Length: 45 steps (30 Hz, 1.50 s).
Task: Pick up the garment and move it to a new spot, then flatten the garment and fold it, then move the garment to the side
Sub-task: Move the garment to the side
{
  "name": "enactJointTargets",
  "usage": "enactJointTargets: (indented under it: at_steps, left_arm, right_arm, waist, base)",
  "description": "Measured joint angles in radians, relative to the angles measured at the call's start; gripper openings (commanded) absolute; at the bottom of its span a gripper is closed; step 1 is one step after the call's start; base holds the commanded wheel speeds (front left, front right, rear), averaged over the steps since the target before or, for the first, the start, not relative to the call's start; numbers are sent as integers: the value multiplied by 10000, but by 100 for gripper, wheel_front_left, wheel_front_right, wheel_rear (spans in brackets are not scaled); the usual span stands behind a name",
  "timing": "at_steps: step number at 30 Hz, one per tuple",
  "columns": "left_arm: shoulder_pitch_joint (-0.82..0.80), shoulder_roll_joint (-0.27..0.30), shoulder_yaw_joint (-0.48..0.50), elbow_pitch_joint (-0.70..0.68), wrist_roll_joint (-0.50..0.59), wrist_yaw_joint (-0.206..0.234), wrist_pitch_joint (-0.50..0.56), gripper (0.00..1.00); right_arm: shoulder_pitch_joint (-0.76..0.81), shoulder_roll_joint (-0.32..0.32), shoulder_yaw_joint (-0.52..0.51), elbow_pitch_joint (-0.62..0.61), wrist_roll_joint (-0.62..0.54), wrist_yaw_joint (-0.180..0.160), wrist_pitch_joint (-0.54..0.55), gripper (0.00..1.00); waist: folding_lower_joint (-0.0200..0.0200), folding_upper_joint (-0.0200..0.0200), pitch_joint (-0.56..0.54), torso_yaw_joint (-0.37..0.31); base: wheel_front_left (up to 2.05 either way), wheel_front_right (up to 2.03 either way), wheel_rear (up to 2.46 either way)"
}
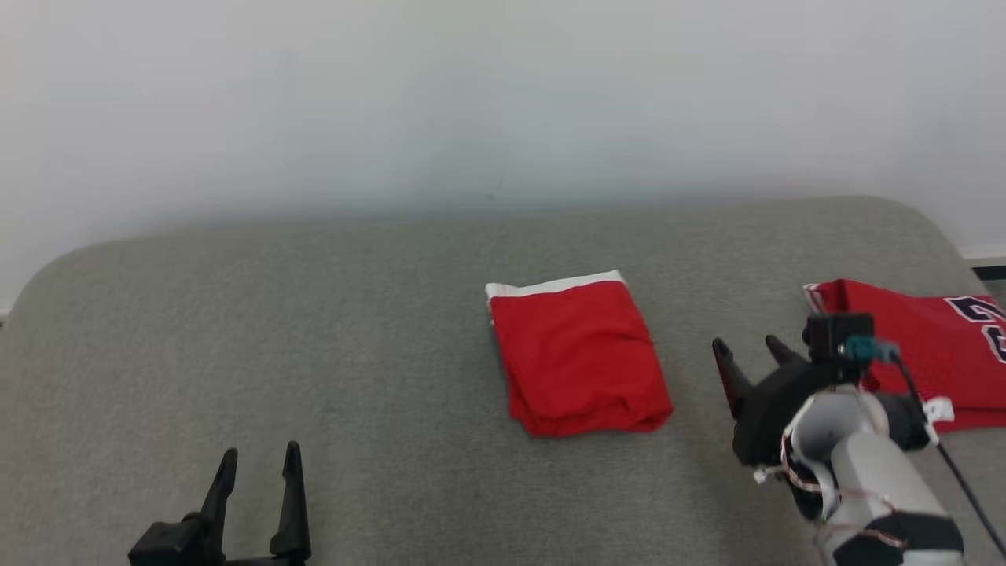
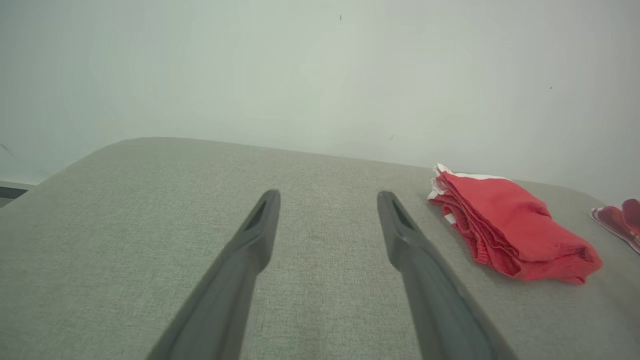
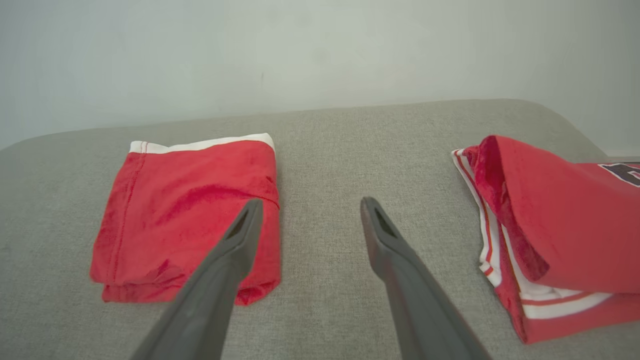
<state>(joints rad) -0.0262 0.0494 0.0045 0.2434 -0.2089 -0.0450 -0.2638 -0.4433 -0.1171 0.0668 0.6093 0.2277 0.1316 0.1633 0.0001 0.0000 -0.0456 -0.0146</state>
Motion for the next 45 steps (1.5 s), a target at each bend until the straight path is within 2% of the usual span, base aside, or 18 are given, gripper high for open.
enactJointTargets:
  at_steps: [9, 18, 27, 28, 29, 30, 31, 37, 41, 43, 45]
  left_arm:
    - [-638, 6, -244, -334, 136, -221, -2, 100]
    - [-1027, 8, -316, -374, 98, -259, 0, 100]
    - [-1136, 6, -410, -290, 59, -322, 0, 100]
    - [-1139, 4, -408, -280, 59, -336, 0, 100]
    - [-1141, 6, -403, -268, 59, -343, 0, 100]
    - [-1141, 6, -403, -268, 59, -343, 0, 100]
    - [-1141, 4, -389, -261, 61, -345, 0, 100]
    - [-1140, 4, -245, -199, 59, -359, -2, 100]
    - [-1112, 8, -182, -174, -40, -433, -2, 100]
    - [-1014, -8, -186, -100, -38, -447, -2, 100]
    - [-839, 8, -117, -109, -42, -445, -2, 100]
  right_arm:
    - [-2051, -408, -207, 1609, -190, 2, 1799, 100]
    - [-2764, -493, 77, 2999, 184, 2, 2238, 100]
    - [-3227, -642, -4, 3862, 380, 2, 2337, 100]
    - [-3279, -642, -8, 3940, 451, 2, 2339, 94]
    - [-3325, -669, 77, 3977, 447, 2, 2334, 75]
    - [-3325, -669, 77, 3977, 447, 2, 2334, 18]
    - [-3360, -708, 196, 3998, 397, 4, 2311, 0]
    - [-3588, -874, 1312, 3944, 90, 10, 2186, 0]
    - [-3741, -1281, 2903, 3528, -48, 4, 2447, 0]
    - [-3730, -1383, 3745, 3056, 522, 2, 2617, 0]
    - [-3741, -1749, 4706, 2437, 830, 4, 2832, 0]
  waist:
    - [1, 0, 1083, 902]
    - [2, 2, 2055, 1834]
    - [-1, 0, 2402, 2126]
    - [-1, 0, 2413, 2131]
    - [-1, 1, 2421, 2133]
    - [-1, 1, 2421, 2133]
    - [0, 0, 2427, 2128]
    - [0, 0, 2397, 1935]
    - [1, 1, 2233, 1703]
    - [0, 1, 2086, 1567]
    - [-1, 0, 1952, 1374]
  base:
    - [0, 0, 0]
    - [0, 0, 0]
    - [0, 0, 0]
    - [0, 0, 0]
    - [0, 0, 0]
    - [0, 0, 0]
    - [0, 0, 0]
    - [0, 0, 0]
    - [0, 0, 0]
    - [0, 0, 0]
    - [0, 0, 0]
